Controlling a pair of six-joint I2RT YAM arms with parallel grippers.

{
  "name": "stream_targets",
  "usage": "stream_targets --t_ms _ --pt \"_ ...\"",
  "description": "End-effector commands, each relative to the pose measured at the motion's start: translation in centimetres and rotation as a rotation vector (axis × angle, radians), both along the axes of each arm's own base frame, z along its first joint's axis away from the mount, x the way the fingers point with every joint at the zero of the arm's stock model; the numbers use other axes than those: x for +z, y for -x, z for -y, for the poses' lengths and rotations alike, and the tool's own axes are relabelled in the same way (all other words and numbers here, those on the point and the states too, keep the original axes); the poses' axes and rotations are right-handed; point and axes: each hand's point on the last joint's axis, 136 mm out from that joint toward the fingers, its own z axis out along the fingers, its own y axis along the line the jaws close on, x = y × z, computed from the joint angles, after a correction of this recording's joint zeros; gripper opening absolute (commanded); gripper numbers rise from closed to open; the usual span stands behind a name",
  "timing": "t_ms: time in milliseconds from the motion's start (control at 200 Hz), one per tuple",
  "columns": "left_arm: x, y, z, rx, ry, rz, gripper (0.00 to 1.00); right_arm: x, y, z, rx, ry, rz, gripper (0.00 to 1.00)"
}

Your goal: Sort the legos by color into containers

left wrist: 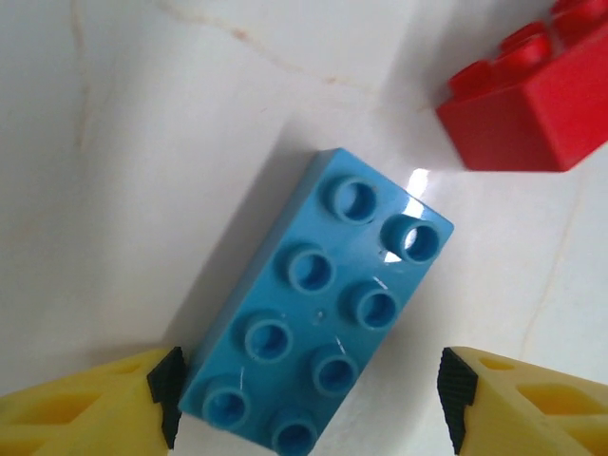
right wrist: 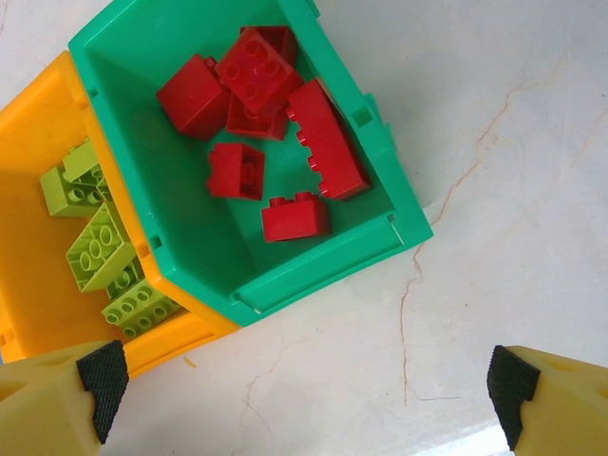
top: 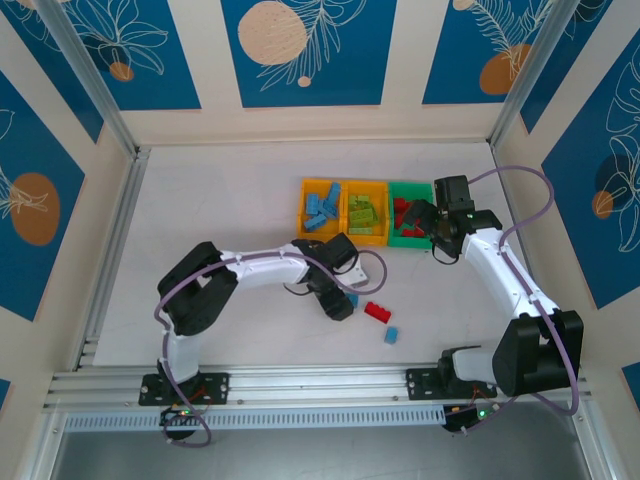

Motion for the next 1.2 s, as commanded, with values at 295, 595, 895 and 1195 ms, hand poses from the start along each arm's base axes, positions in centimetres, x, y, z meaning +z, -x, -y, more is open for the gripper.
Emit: stream_targets --t_ms 295,595,895,1195 --pt "-0.3 0.8 0.2 -0.199 0.007 0.063 0.51 0.3 0.4 -0.2 -0.006 -0.024 0.002 1.00" --pt "-0.5 2.4 -0.1 -0.264 -0.002 0.045 0.38 0.1 0.1 -0.6 -0.001 -0.045 -0.006 1.00" --pt "2.3 1.7 -0.3 -0.198 0.071 0.091 0.29 2.2 0.6 -4.4 0.167 -0.204 -0.007 1.00" --pt "11.8 -3.5 -3.2 0.071 0.371 0.141 0.29 5.9 3.5 -10.9 0.517 -0.523 -0.020 0.97"
